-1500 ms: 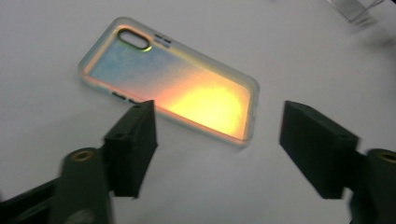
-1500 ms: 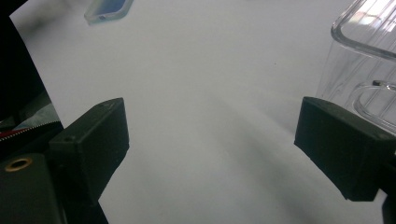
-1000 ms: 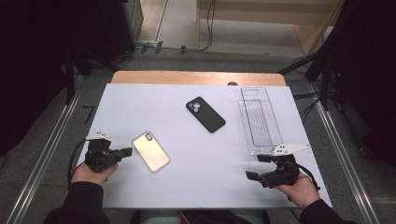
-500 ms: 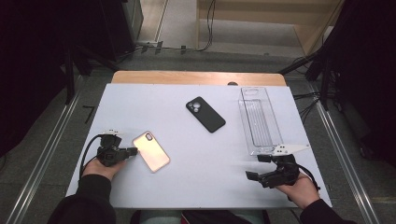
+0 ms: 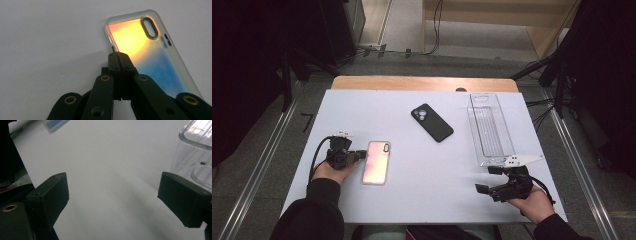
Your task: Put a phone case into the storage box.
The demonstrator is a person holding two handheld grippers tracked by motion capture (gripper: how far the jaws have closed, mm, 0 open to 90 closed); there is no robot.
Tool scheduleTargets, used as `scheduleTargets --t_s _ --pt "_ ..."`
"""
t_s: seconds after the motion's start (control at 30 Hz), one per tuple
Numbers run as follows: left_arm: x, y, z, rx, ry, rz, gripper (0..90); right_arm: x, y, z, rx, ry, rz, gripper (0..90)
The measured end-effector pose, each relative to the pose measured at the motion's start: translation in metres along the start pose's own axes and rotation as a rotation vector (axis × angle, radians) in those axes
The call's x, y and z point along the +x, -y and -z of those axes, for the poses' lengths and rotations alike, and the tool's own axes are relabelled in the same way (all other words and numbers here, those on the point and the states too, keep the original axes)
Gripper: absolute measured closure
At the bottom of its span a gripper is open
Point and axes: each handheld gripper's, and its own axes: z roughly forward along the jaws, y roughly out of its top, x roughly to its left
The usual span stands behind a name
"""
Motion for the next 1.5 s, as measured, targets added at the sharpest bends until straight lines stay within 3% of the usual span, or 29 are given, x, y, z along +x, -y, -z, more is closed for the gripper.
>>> scheduleTargets --t_s 0.67,0.77,0.8,0.83,0.87,0.9,0.93,0.97,1.03,1.1,1.13,1.3,1.5 --pt "-0.005 -0.017 -0.014 -0.002 0.045 -0.030 90.0 0.000 0.001 0.000 0.003 0.006 -0.002 8.3" --pt "-0.004 -0.017 -0.010 -0.030 0.054 -0.014 89.6 0.000 0.001 0.000 0.003 0.005 0.000 8.3" --pt "-0.004 -0.018 -0.007 -0.042 0.052 -0.017 86.9 0.000 0.001 0.000 0.002 0.005 0.001 8.3" --pt "-0.003 -0.018 -0.004 -0.058 0.054 -0.016 71.9 -0.001 0.001 0.000 -0.001 0.006 -0.001 8.3" --pt "-0.004 -0.019 -0.001 -0.069 0.053 -0.008 69.0 -0.001 0.001 0.000 -0.003 0.007 -0.004 8.3" --pt "-0.005 -0.018 0.002 -0.080 0.071 -0.004 64.0 -0.001 0.000 -0.001 -0.001 0.006 -0.002 8.4" --pt "-0.006 -0.018 0.009 -0.086 0.128 -0.003 56.7 -0.002 0.000 -0.001 -0.001 0.008 0.001 8.3" --pt "-0.006 -0.018 0.009 -0.086 0.128 -0.003 53.1 -0.002 -0.001 -0.002 -0.001 0.007 0.000 8.3" --pt "-0.011 -0.015 0.015 -0.098 0.170 -0.024 43.7 -0.003 -0.002 -0.002 -0.005 0.002 -0.001 8.4" --pt "-0.017 -0.010 0.023 -0.118 0.224 -0.057 40.0 -0.003 -0.003 -0.003 -0.007 -0.002 -0.001 8.3" --pt "-0.017 -0.010 0.023 -0.118 0.224 -0.057 37.8 -0.003 -0.003 -0.003 -0.007 -0.002 -0.001 8.3" --pt "-0.027 -0.004 0.031 -0.127 0.281 -0.131 31.3 -0.002 -0.004 -0.004 -0.010 -0.008 0.003 8.3" --pt "-0.037 0.001 0.035 -0.122 0.323 -0.157 31.2 -0.002 -0.003 -0.003 -0.008 -0.008 0.002 8.3"
